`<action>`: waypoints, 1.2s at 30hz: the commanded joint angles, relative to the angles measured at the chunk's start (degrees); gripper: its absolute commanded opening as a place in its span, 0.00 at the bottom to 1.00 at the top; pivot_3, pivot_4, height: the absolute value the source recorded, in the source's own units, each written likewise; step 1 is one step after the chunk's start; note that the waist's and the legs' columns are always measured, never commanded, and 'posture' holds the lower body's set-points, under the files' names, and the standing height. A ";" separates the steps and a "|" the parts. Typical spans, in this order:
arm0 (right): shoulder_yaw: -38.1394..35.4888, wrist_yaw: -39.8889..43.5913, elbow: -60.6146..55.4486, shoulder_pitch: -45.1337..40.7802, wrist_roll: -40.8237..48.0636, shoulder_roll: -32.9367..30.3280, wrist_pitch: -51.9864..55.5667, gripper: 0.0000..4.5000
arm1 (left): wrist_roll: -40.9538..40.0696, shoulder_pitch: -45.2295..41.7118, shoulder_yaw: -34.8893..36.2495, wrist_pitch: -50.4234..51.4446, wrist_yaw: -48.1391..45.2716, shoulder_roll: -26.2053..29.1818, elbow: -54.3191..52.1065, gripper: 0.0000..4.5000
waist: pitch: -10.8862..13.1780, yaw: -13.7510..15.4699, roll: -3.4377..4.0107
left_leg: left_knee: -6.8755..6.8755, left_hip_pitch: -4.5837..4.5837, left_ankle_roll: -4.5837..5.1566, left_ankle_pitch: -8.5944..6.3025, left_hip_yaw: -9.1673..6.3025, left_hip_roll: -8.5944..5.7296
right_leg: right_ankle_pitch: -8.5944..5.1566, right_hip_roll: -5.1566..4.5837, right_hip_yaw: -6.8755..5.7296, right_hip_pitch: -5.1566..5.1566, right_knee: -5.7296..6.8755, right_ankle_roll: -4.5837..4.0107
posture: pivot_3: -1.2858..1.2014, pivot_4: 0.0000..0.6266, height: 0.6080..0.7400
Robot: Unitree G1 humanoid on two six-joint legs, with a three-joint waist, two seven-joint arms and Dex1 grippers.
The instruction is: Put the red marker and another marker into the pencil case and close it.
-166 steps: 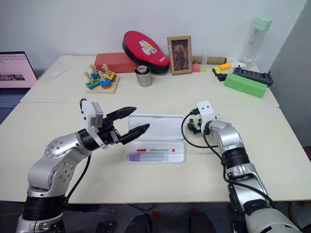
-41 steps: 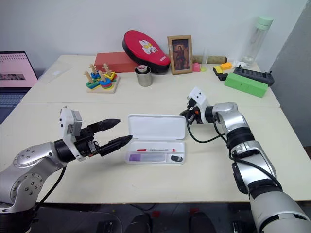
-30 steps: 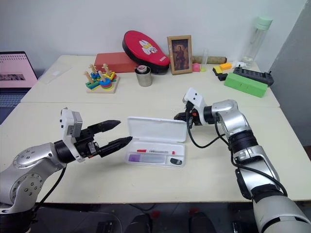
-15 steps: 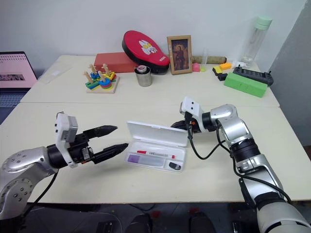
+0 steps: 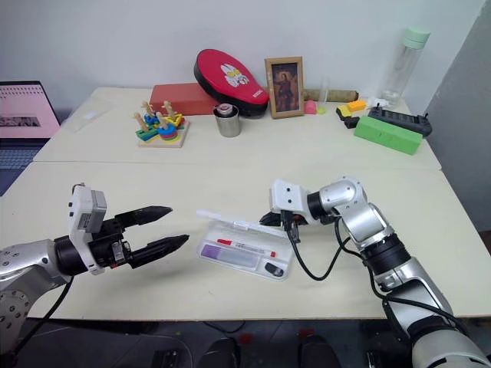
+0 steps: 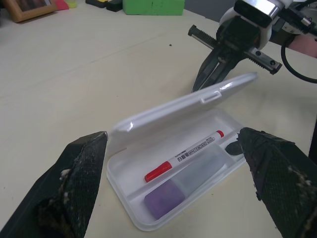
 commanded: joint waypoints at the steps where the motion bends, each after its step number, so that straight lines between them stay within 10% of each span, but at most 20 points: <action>1: 1.84 -1.50 -1.58 0.69 -2.73 -0.63 -3.78 0.01 | -0.67 -0.02 1.75 -0.16 -0.46 1.07 -1.74 1.00 | 0.00 0.00 0.00 | 0.00 0.00 0.00 0.00 0.00 0.00 | 0.00 0.00 0.00 -0.01 0.00 0.00 | 0.52 0.24 1.00; 36: 8.24 0.47 -10.87 8.31 -6.15 -2.18 -1.43 0.01 | -0.88 -0.95 0.89 0.45 0.46 0.70 -2.11 1.00 | -0.04 0.10 -0.06 | -0.01 0.42 -0.01 -0.01 -0.01 0.01 | -0.04 0.00 0.00 0.40 -0.03 -0.02 | 0.52 0.24 1.00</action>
